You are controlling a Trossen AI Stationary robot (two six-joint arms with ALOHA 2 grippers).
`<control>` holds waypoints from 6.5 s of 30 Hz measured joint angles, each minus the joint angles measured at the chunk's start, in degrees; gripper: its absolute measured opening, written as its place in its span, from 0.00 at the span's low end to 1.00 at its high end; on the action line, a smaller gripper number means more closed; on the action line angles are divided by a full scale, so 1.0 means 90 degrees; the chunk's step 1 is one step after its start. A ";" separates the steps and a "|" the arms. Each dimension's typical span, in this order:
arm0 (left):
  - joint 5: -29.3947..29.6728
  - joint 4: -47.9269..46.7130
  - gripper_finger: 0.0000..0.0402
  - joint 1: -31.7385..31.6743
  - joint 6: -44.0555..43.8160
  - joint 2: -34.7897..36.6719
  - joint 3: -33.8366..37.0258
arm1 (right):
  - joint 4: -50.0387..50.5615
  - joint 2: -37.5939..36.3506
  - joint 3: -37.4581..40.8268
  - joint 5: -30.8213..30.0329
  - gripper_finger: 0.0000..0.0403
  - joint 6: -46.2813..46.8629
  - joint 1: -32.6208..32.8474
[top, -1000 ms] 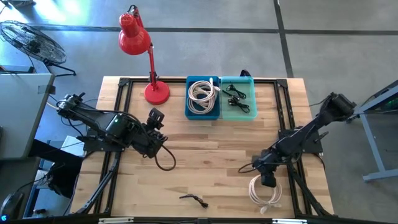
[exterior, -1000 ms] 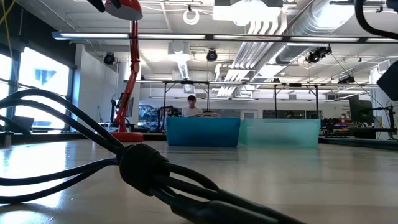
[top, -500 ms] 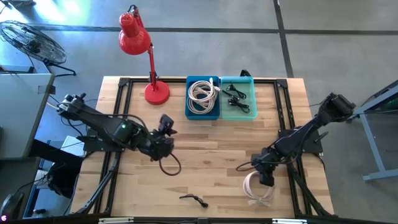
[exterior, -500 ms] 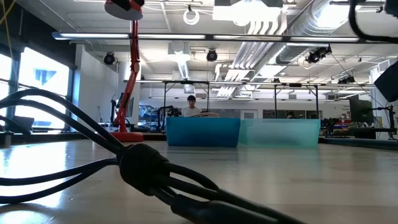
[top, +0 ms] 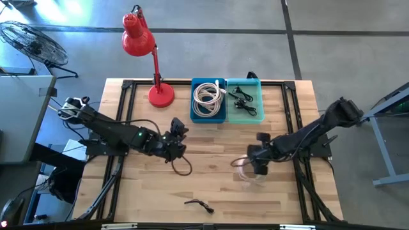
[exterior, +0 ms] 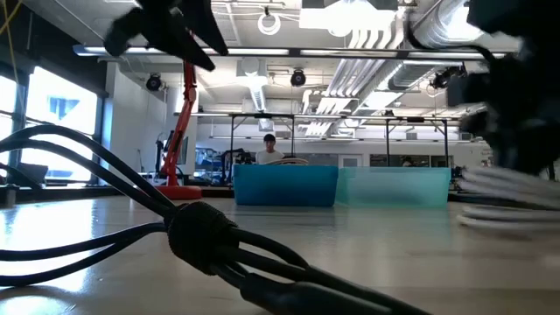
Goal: Pick & Place USB Port
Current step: Put the white charger cable into the blue bin
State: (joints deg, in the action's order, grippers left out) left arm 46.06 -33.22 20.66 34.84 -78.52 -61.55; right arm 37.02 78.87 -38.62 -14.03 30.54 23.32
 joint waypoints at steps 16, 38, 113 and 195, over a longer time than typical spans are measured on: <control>-0.1330 0.1659 0.40 -0.0295 0.2899 0.0000 0.0165 | 0.0174 -0.0037 -0.2340 -0.0560 0.02 -0.2909 -0.0868; -0.1283 0.3643 0.40 -0.0298 0.4800 0.0000 0.0152 | -0.0217 -0.0051 -0.3440 0.0773 0.02 -0.4255 -0.2105; -0.0258 0.4014 0.68 0.0683 0.5051 -0.0578 0.0152 | -0.0712 -0.0059 -0.3440 0.1231 0.02 -0.4260 -0.2092; 0.1829 0.3018 0.00 -0.1547 0.8033 -0.1217 -0.1509 | 0.1227 -0.1112 -0.3366 -0.1992 0.45 -0.2260 -0.1363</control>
State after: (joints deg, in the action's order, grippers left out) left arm 62.52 -6.06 6.73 107.13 -89.47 -75.13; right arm 48.06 68.87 -68.91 -31.95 10.20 11.05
